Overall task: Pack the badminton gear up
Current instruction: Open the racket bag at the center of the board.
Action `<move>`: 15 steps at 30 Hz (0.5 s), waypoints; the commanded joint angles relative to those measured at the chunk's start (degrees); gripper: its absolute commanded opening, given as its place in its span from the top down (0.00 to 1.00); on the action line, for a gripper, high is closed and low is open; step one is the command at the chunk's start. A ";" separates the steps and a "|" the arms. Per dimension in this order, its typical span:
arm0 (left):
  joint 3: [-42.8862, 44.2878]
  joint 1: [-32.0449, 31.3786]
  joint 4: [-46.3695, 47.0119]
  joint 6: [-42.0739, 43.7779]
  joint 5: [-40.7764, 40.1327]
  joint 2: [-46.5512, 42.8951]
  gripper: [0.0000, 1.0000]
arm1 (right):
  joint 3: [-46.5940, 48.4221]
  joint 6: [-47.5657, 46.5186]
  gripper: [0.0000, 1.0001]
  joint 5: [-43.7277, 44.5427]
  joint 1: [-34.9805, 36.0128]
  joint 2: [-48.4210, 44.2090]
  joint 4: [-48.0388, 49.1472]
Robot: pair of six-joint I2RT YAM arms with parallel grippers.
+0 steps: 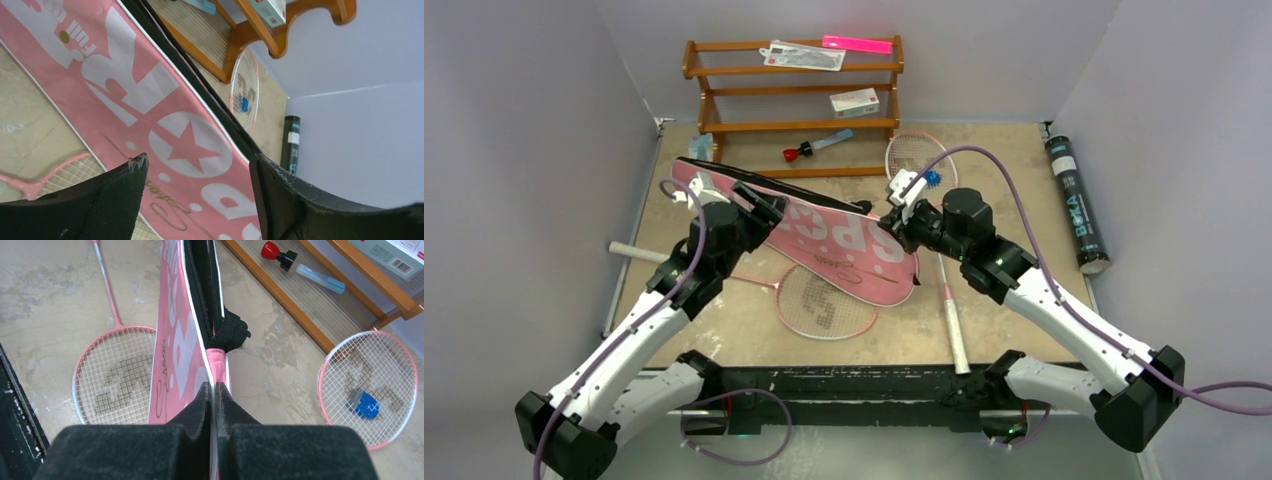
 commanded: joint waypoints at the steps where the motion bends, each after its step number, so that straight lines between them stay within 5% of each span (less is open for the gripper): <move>1: 6.33 0.81 -2.88 -10.93 -4.10 3.34 0.30 | -0.01 -1.29 1.00 -3.46 1.09 -2.25 3.58; 8: 7.39 2.45 -4.82 -16.44 -3.55 7.45 0.51 | -0.89 -2.08 1.00 -6.59 1.84 -3.00 4.15; 15: 6.13 4.68 -4.09 -18.03 0.41 9.80 0.55 | -0.98 -2.43 1.00 -7.27 2.59 -2.15 4.12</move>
